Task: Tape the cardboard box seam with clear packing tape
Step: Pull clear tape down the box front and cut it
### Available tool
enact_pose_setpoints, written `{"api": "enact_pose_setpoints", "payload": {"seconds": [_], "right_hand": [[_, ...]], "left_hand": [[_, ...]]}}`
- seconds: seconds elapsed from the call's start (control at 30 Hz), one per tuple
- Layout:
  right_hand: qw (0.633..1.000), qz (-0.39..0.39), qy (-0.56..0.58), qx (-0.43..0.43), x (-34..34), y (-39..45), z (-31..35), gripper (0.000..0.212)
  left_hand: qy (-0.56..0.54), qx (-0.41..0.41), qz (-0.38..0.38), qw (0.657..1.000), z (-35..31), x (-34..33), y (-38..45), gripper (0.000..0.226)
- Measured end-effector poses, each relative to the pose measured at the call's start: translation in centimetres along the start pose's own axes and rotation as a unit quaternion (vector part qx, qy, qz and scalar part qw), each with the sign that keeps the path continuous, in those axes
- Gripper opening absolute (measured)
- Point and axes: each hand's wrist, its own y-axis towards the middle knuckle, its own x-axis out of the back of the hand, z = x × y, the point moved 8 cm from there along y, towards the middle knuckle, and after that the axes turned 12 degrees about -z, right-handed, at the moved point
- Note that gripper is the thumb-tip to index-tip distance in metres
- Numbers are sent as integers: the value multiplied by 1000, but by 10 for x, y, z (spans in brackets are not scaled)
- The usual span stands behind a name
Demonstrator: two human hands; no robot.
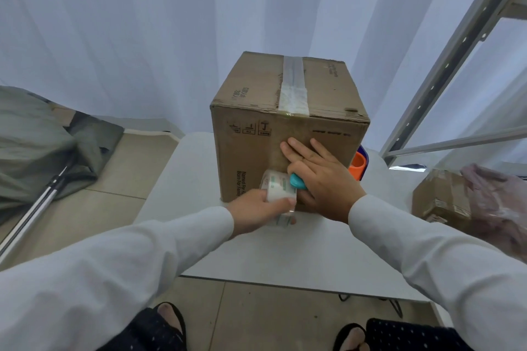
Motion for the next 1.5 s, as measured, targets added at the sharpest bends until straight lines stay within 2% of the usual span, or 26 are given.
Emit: {"api": "enact_pose_setpoints", "payload": {"seconds": [0.17, 0.23, 0.37, 0.5, 0.67, 0.8, 0.93, 1.1, 1.37, 1.5], "right_hand": [[1000, -8, 16, -6, 2, 2, -1, 23], [1000, -9, 19, -9, 3, 2, 0, 32], [1000, -6, 24, -5, 4, 2, 2, 29], [1000, -3, 26, 0, 3, 0, 3, 34], [999, 11, -5, 32, -3, -6, 6, 25], [999, 30, -22, 32, -10, -7, 4, 31], [998, 37, -32, 34, -9, -6, 5, 31], [995, 45, -22, 86, -9, -13, 16, 26], [994, 99, 38, 2, -21, -6, 10, 36], [970, 136, 172, -101, -14, -6, 3, 29]], "left_hand": [[34, 28, 55, 998, -6, 8, -2, 45], [3, 27, 78, 997, -11, 5, -6, 34], [-68, 39, 69, 995, -9, 1, -8, 21], [-55, 38, 52, 996, -9, 4, -6, 29], [-38, 78, 72, 994, 2, -2, -7, 38], [-44, 76, 53, 995, 7, -5, -5, 37], [-37, 72, 73, 994, 6, -6, -6, 36], [-45, 72, 89, 992, 9, -6, -8, 32], [-49, 58, 73, 994, 3, 2, -7, 29], [-117, 72, 66, 988, 2, -3, -13, 30]]}}
